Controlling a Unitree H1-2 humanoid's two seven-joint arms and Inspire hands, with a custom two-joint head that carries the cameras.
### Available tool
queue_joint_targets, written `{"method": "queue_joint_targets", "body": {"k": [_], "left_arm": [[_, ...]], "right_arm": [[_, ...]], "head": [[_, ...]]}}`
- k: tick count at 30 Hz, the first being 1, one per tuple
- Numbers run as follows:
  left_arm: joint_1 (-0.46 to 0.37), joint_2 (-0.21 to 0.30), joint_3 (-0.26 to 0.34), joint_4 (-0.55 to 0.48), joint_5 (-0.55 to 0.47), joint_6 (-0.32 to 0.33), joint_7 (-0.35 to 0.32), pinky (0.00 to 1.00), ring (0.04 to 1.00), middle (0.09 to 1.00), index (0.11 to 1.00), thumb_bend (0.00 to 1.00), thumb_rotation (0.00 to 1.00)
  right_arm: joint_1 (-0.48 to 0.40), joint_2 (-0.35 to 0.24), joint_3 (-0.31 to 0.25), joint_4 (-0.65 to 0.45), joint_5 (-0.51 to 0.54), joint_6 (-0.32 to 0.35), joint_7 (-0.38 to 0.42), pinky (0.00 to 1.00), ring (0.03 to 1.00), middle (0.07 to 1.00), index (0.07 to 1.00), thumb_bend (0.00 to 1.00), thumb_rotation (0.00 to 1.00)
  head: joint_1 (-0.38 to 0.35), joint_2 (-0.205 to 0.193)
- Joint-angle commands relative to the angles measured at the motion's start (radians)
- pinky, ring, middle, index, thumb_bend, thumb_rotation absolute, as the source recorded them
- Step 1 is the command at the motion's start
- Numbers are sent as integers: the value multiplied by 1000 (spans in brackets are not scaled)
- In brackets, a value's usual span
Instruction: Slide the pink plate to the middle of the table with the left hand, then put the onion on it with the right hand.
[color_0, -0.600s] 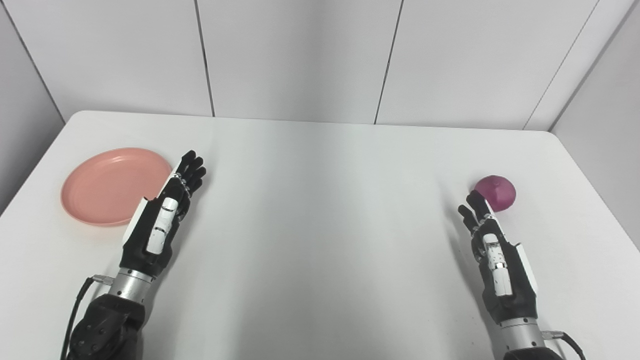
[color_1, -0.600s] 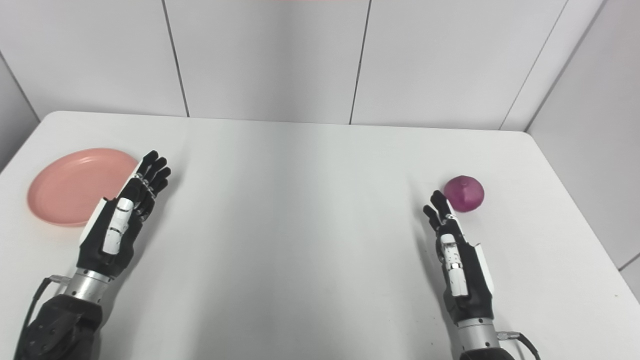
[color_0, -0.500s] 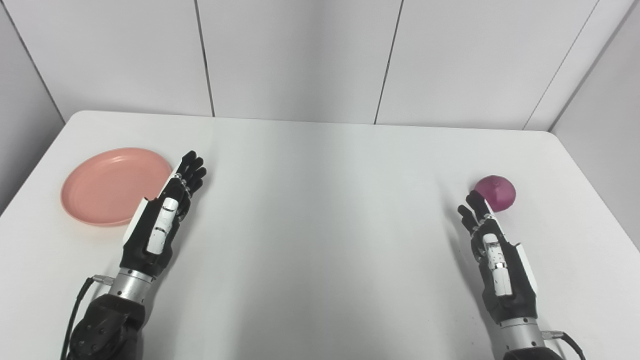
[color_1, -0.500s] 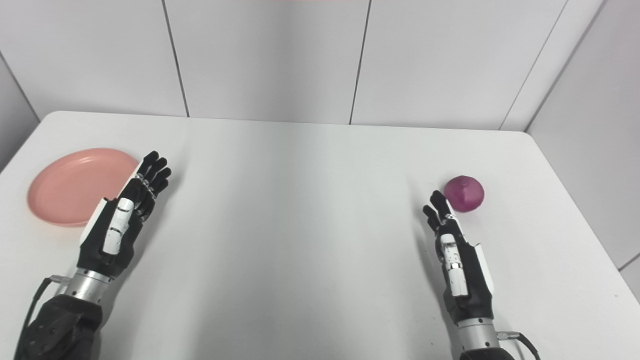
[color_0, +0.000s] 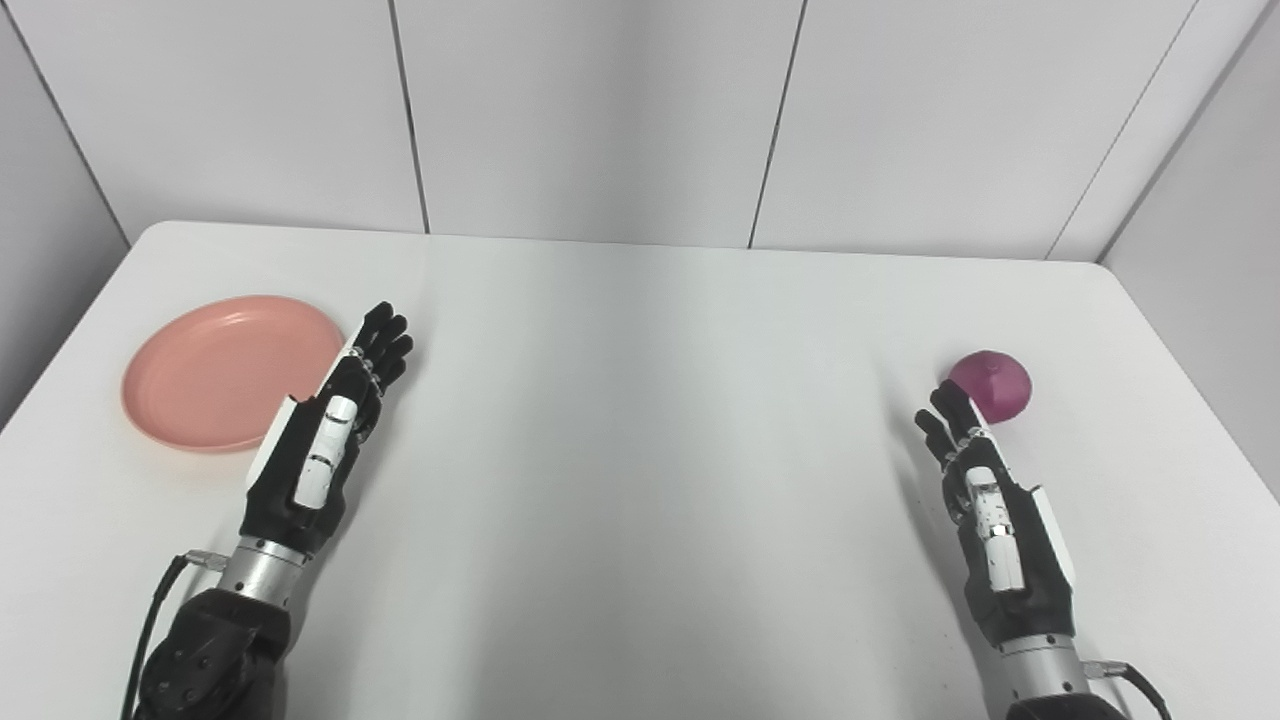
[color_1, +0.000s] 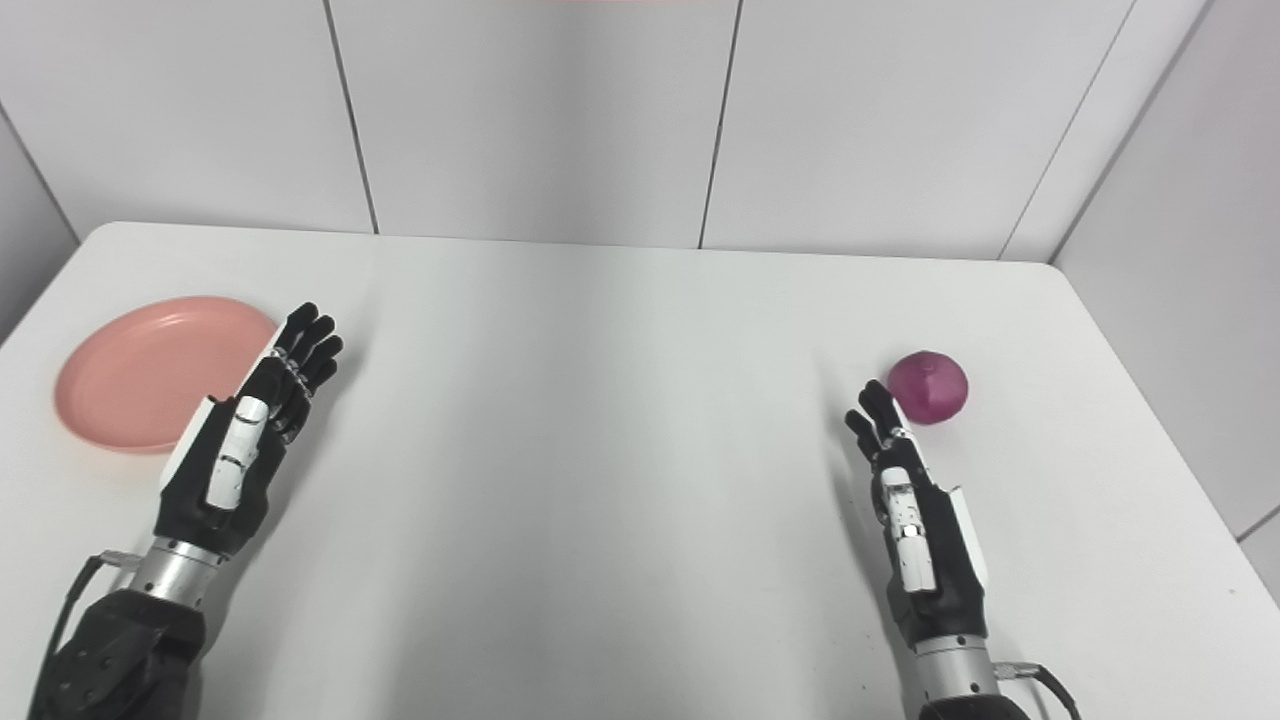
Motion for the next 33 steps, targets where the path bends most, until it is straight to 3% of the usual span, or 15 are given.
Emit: {"method": "queue_joint_targets", "body": {"k": [1, 23, 33], "left_arm": [[122, -49, -28, 96, -10, 5, 1, 1000, 981, 989, 969, 508, 1000], [122, -48, -31, 105, -5, 3, -1, 1000, 979, 986, 965, 528, 1000], [129, -89, -40, 72, 43, 32, 48, 1000, 965, 967, 944, 527, 1000]], "right_arm": [[-5, 19, 15, 98, 7, -12, 3, 996, 951, 971, 969, 225, 1000], [-3, 18, 15, 94, -1, -4, -1, 987, 949, 971, 968, 231, 1000], [-4, -8, 4, 94, 30, -9, 26, 1000, 974, 992, 985, 215, 1000]], "head": [[0, -1], [12, -2], [135, -8]]}}
